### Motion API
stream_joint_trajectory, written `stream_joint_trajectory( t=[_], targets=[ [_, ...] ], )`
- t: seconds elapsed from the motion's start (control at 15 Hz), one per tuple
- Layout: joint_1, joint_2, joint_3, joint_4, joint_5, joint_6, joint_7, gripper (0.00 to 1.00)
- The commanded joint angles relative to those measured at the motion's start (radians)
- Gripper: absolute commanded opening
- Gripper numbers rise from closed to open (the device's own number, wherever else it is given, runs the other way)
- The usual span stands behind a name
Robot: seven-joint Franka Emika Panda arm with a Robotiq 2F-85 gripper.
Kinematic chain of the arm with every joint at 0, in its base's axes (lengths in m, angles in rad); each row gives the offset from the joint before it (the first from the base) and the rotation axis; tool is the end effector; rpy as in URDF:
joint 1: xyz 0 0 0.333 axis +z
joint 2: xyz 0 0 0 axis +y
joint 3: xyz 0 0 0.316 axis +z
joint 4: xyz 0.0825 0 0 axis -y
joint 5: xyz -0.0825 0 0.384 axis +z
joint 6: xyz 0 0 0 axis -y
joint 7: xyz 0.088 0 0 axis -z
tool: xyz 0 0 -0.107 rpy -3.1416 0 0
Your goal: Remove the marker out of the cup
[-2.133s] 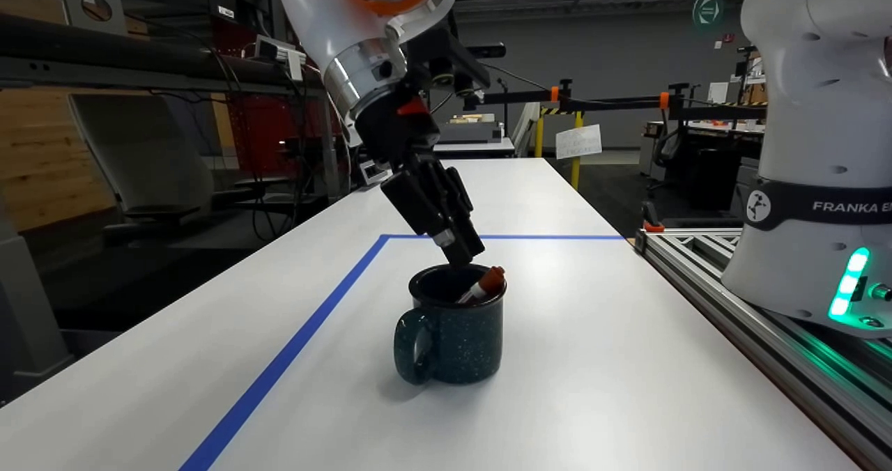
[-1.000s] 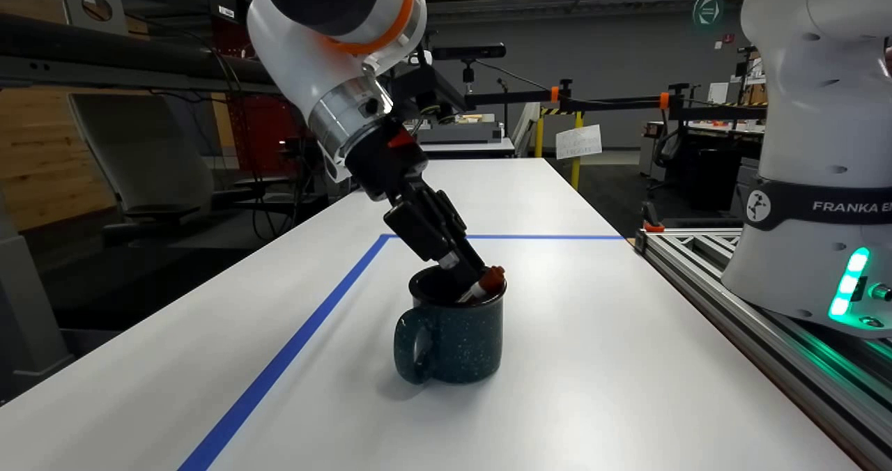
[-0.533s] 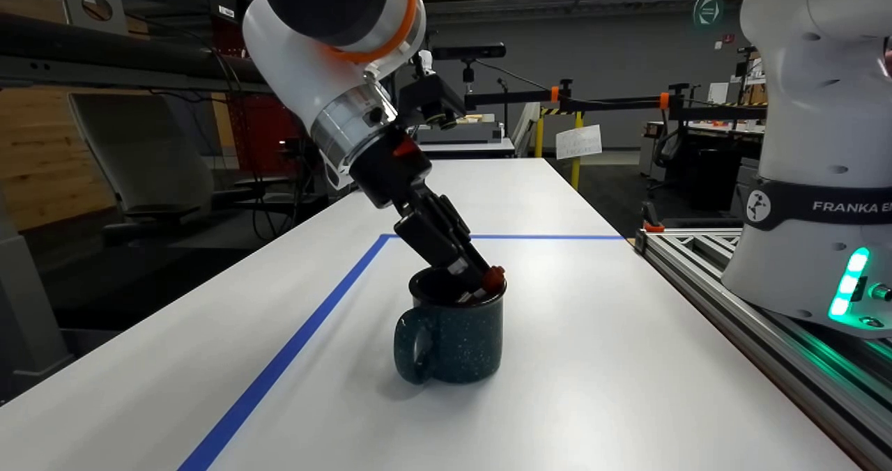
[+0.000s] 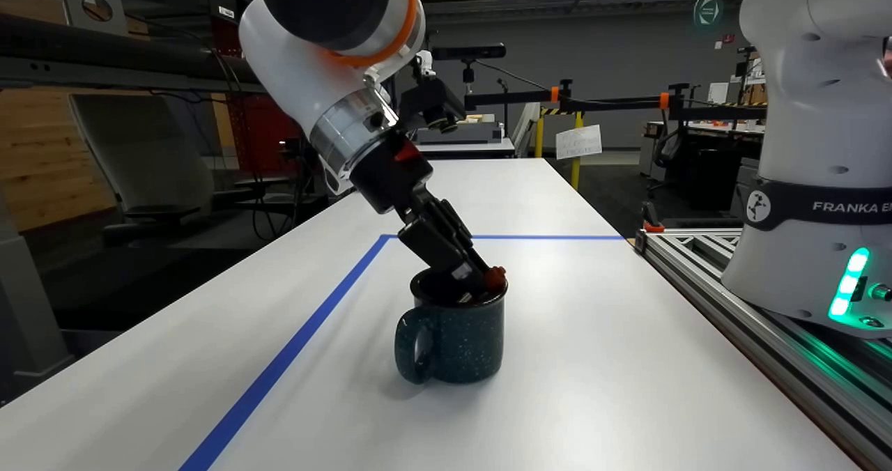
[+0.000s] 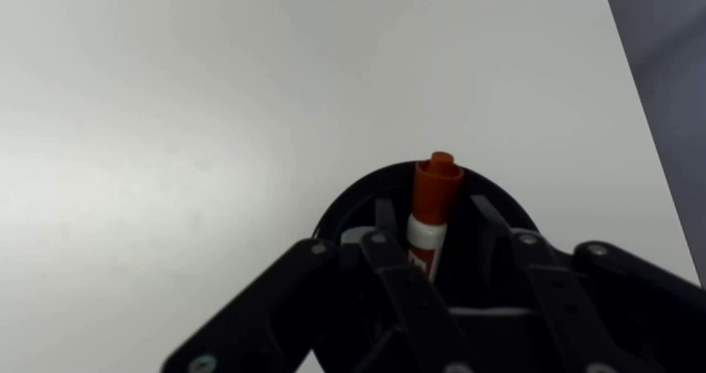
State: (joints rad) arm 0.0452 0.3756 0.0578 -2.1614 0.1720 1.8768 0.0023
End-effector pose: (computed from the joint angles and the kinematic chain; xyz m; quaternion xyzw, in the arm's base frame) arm 0.4798 0.0637 0.1904 -0.9430 0.0020 0.3268 0.0626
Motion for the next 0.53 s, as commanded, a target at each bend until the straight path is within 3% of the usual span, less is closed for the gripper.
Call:
stream_joint_trajectory(
  t=[0.0,0.07,0.2,0.47],
  targets=[
    [0.011,0.015,0.004,0.014,-0.012,-0.016,0.013,0.08],
    [0.012,0.019,0.004,0.016,-0.013,-0.015,0.013,0.0],
    [0.014,0.016,0.004,0.016,-0.014,-0.016,0.017,0.05],
    [0.011,-0.018,0.004,0.02,0.011,-0.055,0.047,0.05]
  ],
)
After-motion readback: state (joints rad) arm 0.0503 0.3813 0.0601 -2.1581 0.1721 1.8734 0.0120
